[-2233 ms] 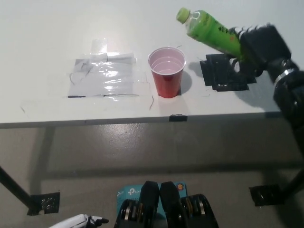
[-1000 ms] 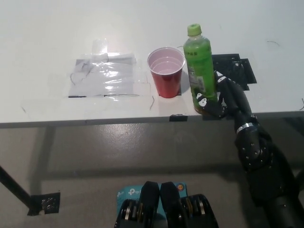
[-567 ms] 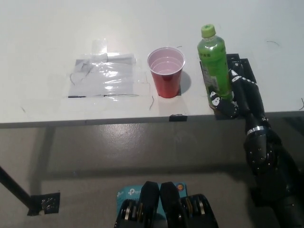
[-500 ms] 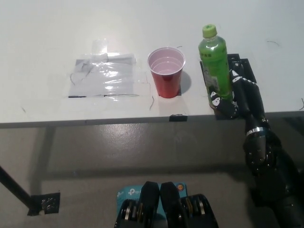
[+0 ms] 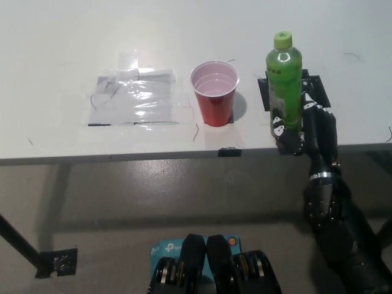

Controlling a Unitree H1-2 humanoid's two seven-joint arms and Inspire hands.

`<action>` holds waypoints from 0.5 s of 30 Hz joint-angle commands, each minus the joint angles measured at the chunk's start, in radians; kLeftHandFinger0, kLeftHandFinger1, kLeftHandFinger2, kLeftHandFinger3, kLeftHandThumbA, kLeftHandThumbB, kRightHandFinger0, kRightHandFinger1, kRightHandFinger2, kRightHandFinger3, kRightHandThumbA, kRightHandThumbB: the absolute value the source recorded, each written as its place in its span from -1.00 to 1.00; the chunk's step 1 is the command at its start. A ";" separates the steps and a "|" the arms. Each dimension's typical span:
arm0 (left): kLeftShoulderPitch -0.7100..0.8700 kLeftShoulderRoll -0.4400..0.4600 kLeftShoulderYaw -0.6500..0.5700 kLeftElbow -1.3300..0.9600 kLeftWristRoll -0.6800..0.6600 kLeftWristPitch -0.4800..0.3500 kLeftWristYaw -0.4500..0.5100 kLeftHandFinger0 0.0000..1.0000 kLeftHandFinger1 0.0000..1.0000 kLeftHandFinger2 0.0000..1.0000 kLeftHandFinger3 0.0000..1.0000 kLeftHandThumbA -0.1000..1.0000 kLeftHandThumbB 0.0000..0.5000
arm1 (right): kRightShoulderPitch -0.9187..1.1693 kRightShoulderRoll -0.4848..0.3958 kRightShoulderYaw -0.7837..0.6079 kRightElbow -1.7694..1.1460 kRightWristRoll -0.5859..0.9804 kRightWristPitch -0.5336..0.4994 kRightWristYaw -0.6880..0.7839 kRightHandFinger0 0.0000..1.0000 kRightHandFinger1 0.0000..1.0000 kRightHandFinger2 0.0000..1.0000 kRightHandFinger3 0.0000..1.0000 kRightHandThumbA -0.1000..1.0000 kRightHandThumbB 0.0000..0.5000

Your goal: The robot uses its right hand to pick up a bottle kept in the middle of the desk and tilt it into a cup kept next to it to pour water out

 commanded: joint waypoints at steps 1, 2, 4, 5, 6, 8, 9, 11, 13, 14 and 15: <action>0.028 -0.008 0.029 -0.007 0.005 -0.029 0.055 1.00 1.00 1.00 1.00 0.42 0.28 | -0.151 0.019 -0.003 0.041 0.031 -0.052 -0.197 1.00 1.00 1.00 1.00 0.27 -0.76; 0.028 -0.008 0.029 -0.009 0.007 -0.028 0.054 1.00 1.00 1.00 1.00 0.41 0.27 | -0.153 0.020 -0.001 0.046 0.033 -0.035 -0.191 1.00 1.00 1.00 1.00 0.52 -0.80; 0.038 -0.013 0.031 -0.009 0.011 -0.040 0.062 1.00 1.00 1.00 1.00 0.43 0.27 | -0.156 0.032 -0.002 0.064 0.050 0.016 -0.156 1.00 1.00 1.00 1.00 0.70 -0.51; 0.037 -0.012 0.030 -0.007 0.014 -0.046 0.061 1.00 1.00 1.00 1.00 0.43 0.27 | -0.157 0.035 -0.002 0.070 0.053 0.030 -0.158 1.00 1.00 1.00 1.00 0.70 -0.47; 0.035 -0.011 0.028 -0.003 0.016 -0.050 0.059 1.00 1.00 1.00 1.00 0.47 0.33 | -0.152 0.040 -0.006 0.082 0.067 0.025 -0.154 1.00 1.00 1.00 1.00 0.66 -0.36; 0.034 -0.009 0.027 -0.003 0.020 -0.049 0.061 1.00 1.00 1.00 1.00 0.50 0.40 | -0.153 0.043 -0.003 0.102 0.073 0.020 -0.170 1.00 1.00 1.00 1.00 0.68 -0.25; 0.034 -0.008 0.026 -0.009 0.022 -0.041 0.059 1.00 1.00 1.00 1.00 0.50 0.40 | -0.151 0.044 0.000 0.112 0.078 0.014 -0.175 1.00 1.00 1.00 1.00 0.70 -0.19; 0.035 -0.009 0.028 -0.009 0.023 -0.044 0.061 1.00 1.00 1.00 1.00 0.50 0.42 | -0.150 0.044 0.007 0.119 0.081 0.021 -0.178 1.00 1.00 1.00 1.00 0.74 -0.16; 0.041 -0.017 0.034 -0.007 0.018 -0.044 0.067 1.00 1.00 1.00 1.00 0.45 0.32 | -0.155 0.046 0.016 0.130 0.084 0.023 -0.170 1.00 1.00 1.00 1.00 0.74 -0.14; 0.042 -0.017 0.035 -0.010 0.018 -0.041 0.066 1.00 1.00 1.00 1.00 0.45 0.32 | -0.151 0.046 0.017 0.127 0.088 0.022 -0.169 1.00 1.00 1.00 1.00 0.72 -0.11; 0.041 -0.015 0.033 -0.008 0.021 -0.046 0.066 1.00 1.00 1.00 1.00 0.47 0.33 | -0.148 0.046 0.021 0.124 0.087 0.035 -0.166 1.00 1.00 1.00 1.00 0.72 -0.08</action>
